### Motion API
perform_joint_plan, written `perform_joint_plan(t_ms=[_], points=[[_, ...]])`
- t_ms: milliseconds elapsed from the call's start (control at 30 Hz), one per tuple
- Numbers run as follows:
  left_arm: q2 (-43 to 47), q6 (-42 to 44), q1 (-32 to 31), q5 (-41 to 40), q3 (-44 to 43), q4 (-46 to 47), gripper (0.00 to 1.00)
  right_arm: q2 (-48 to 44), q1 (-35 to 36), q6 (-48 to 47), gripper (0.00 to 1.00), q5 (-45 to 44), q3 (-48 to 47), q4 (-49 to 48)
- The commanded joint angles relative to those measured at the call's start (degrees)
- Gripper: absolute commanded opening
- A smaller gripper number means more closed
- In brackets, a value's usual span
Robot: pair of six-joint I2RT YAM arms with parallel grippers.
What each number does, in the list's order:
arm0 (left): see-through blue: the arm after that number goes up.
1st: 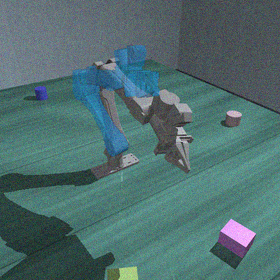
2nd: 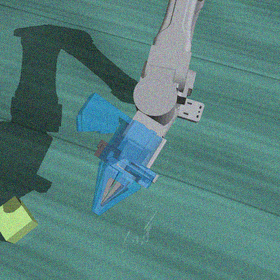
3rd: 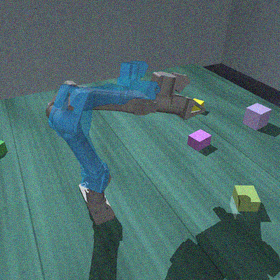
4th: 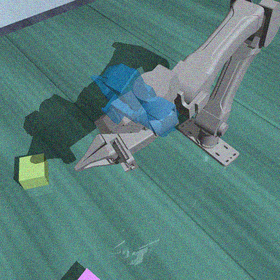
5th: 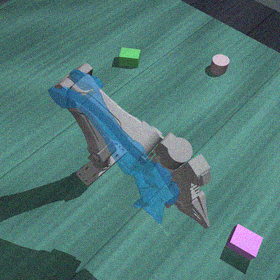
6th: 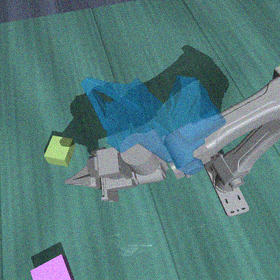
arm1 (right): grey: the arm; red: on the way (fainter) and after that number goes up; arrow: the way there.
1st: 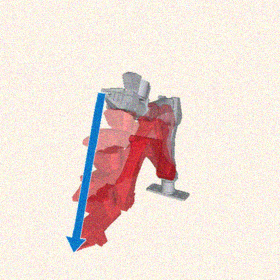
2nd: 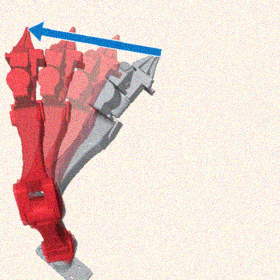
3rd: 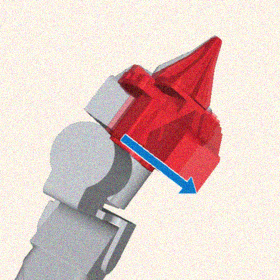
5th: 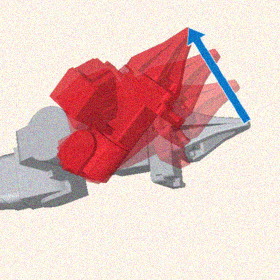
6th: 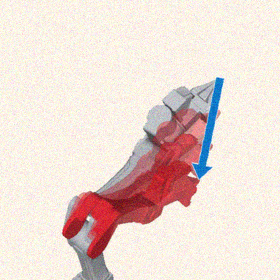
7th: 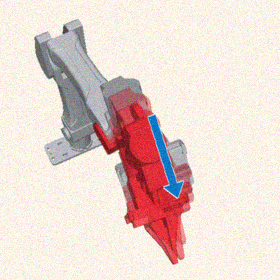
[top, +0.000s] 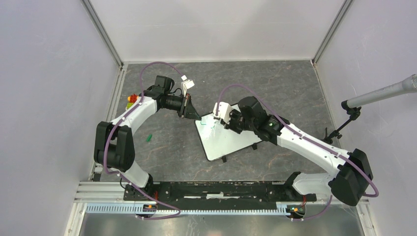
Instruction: Write a sentence on the whiteboard
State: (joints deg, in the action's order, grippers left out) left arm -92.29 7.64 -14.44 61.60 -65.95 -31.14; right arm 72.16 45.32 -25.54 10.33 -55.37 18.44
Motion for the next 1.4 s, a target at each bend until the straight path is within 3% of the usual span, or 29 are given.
perform_joint_plan(t_ms=[0, 1367], points=[[-0.4, 1.9, -0.2, -0.9, -0.9, 1.0, 0.03, -0.5, -1.8, -1.4, 0.0, -2.7, -1.0, 1.1], [-0.8, 2.1, -0.2, -0.9, -0.8, 1.0, 0.03, 3.4, -0.8, 0.0, 0.0, 1.1, -3.6, 0.4]])
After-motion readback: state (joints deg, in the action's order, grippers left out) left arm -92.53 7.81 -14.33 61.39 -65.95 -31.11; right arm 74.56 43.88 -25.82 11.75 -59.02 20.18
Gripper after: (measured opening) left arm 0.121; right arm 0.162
